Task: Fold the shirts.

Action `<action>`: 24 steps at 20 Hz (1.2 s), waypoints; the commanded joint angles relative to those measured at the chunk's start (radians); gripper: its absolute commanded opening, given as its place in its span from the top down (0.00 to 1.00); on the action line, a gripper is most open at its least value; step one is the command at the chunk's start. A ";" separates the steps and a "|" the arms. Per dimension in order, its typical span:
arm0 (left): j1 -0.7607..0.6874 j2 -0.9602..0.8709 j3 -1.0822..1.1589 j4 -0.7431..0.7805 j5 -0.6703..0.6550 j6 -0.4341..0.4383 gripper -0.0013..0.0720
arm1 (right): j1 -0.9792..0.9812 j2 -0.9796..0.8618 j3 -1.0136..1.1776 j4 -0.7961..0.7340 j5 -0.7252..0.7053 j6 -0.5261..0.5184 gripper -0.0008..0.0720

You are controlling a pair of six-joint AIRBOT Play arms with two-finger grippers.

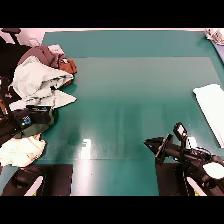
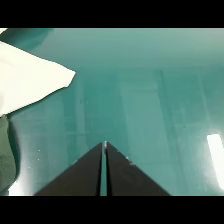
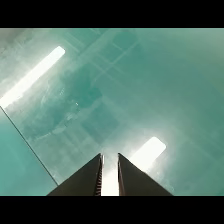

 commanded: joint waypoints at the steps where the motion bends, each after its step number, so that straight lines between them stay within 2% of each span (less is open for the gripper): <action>1: 0.000 0.001 -0.001 0.000 -0.003 0.000 0.91 | 0.001 0.000 -0.003 0.002 -0.001 0.000 0.82; 11: 0.000 0.001 -0.001 0.000 0.008 0.000 0.91 | 0.001 0.000 -0.003 0.001 0.000 0.000 0.82; 16: 0.000 0.001 0.000 -0.023 0.116 0.000 0.91 | 0.001 0.000 -0.003 0.001 -0.001 0.000 0.82; 22: 0.000 0.001 0.000 -0.018 0.202 0.000 0.91 | 0.001 0.000 -0.003 0.003 -0.195 0.000 0.82; 24: 0.000 0.000 -0.001 -0.019 0.206 -0.015 0.91 | 0.001 0.000 -0.003 0.061 -0.251 0.000 0.82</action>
